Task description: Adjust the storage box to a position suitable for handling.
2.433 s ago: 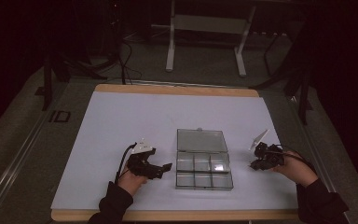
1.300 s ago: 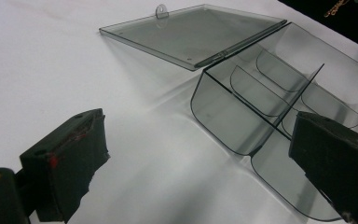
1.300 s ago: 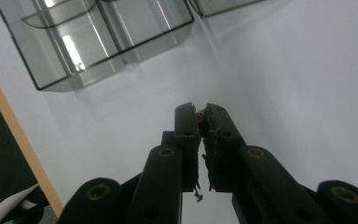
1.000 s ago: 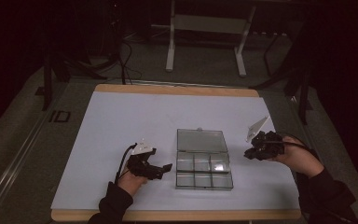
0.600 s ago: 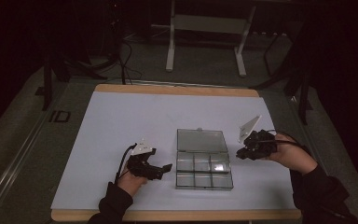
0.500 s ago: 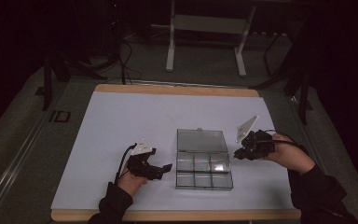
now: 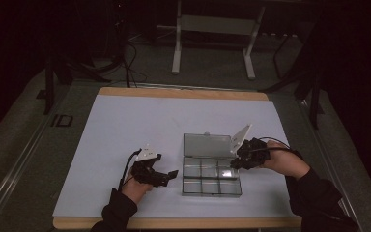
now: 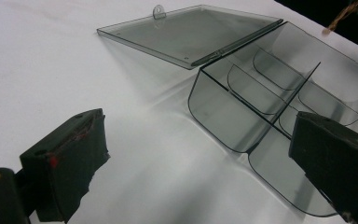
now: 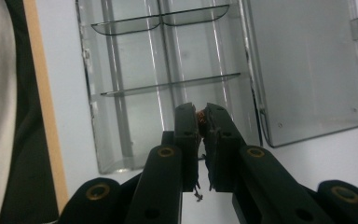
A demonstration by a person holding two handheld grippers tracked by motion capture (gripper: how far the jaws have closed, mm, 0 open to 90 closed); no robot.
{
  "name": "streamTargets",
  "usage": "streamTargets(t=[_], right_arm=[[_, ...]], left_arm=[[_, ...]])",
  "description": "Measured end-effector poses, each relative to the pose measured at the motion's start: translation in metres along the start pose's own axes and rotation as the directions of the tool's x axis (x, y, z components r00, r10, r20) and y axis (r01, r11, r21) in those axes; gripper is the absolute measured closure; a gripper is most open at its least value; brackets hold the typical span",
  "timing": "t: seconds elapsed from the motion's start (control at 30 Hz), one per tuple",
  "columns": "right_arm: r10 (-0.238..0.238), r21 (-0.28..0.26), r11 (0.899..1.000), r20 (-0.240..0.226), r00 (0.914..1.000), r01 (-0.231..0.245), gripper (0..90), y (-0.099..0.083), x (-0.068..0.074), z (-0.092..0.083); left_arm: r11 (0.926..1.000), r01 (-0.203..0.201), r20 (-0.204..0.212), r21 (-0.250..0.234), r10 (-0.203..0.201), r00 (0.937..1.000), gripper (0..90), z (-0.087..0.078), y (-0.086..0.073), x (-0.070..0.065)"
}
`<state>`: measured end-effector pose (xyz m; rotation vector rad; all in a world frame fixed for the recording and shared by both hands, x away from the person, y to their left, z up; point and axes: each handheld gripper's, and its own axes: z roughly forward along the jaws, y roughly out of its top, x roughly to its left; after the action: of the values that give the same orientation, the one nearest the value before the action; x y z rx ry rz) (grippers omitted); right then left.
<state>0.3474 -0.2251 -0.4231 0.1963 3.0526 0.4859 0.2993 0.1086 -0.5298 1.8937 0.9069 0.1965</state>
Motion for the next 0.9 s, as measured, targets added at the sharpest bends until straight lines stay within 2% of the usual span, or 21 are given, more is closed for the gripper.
streamTargets(t=[0.2,0.37,0.57,0.9], right_arm=[[0.005,0.022,1.0,-0.002,1.0,-0.005,84.0,0.0,-0.003,0.017],[0.014,0.043,0.999,-0.02,0.9997,-0.013,84.0,-0.002,-0.006,0.031],[0.04,0.058,0.998,-0.035,0.9986,-0.038,84.0,-0.005,-0.01,0.042],[0.037,0.077,0.996,-0.041,0.9985,-0.034,83.7,-0.007,-0.011,0.056]], left_arm=[[1.0,-0.003,0.003,-0.001,0.003,1.0,4.7,0.0,0.0,-0.001],[1.0,-0.004,0.001,-0.002,0.004,1.0,4.7,-0.001,-0.001,0.0],[1.0,-0.006,0.002,0.002,0.006,1.0,4.7,0.0,-0.001,-0.001],[0.9998,-0.02,-0.008,0.003,0.02,0.9998,4.8,0.0,-0.001,-0.003]])
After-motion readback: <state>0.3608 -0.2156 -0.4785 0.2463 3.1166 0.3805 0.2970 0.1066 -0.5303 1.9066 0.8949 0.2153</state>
